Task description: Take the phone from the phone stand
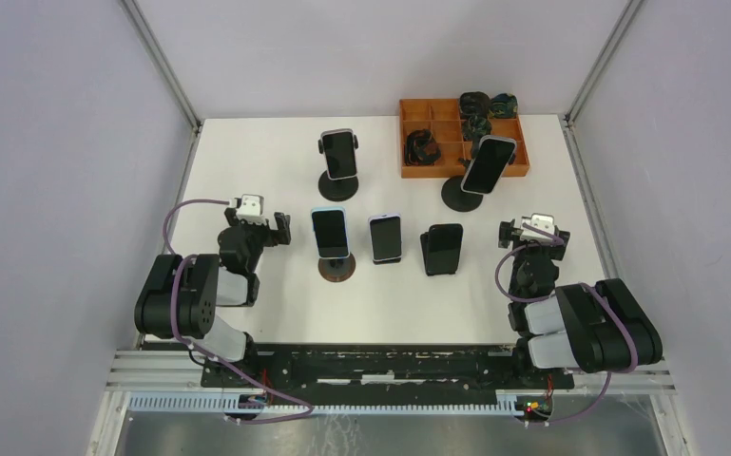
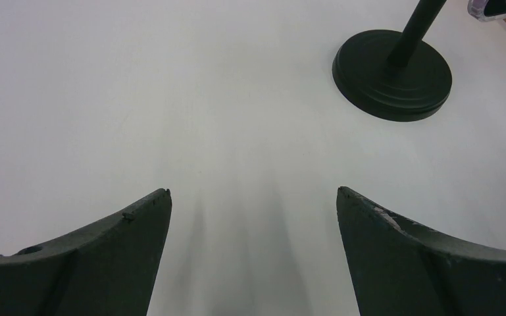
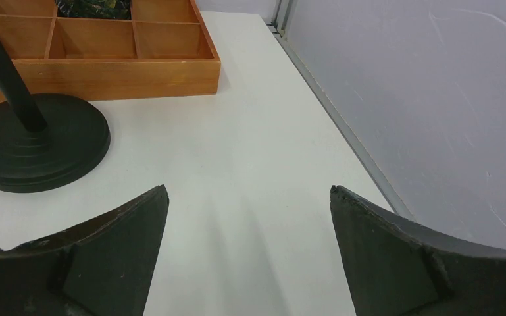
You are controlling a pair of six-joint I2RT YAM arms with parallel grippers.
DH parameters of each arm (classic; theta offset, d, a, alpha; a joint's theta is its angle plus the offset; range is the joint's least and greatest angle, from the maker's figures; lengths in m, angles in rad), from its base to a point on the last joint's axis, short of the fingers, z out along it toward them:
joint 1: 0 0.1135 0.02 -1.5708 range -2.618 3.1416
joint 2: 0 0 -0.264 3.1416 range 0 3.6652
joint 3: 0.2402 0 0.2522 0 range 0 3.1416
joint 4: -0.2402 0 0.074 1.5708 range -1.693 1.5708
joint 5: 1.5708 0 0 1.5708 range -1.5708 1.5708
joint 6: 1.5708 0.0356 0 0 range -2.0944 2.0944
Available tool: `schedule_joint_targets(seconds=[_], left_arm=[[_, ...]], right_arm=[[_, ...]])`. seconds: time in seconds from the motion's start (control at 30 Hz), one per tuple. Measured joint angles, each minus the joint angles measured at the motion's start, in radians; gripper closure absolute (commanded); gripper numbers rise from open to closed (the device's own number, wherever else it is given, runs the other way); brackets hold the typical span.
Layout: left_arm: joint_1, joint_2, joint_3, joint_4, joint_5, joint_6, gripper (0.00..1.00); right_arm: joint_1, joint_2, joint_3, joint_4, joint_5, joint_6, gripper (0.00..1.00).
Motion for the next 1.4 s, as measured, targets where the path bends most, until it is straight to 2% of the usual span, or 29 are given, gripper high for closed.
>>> schedule_joint_targets(seconds=[0.37,0.57,0.63,0.83,1.03,1.23,1.4], left_arm=[[0.006,0.0,0.0,0.0,0.008,0.0,0.0],[0.068,-0.056,0.007,-0.078,0.076,0.0,0.0],[0.09,-0.107,0.056,-0.214,0.103,0.002,0.0],[0.188,-0.16,0.369,-0.666,0.276,0.072,0.0],[0.322,-0.224,0.547,-1.168,0.5,0.288,0.0],[0.325,-0.236,0.689,-1.675,0.657,0.524,0.0],[0.315,-0.237,0.75,-1.961,0.819,0.695,0.0]], right_arm=[[0.0,-0.007,0.0,-0.011,0.002,0.005,0.02],[0.021,-0.15,0.0,-0.191,0.008,0.01,0.02],[0.029,-0.23,0.001,-0.291,0.012,0.027,0.02],[0.047,-0.42,0.031,-0.587,0.054,0.13,0.02],[0.051,-0.626,0.111,-0.937,0.071,0.26,0.02],[0.051,-0.679,0.362,-1.335,-0.005,0.388,0.02],[0.052,-0.666,0.549,-1.554,-0.164,0.443,0.02]])
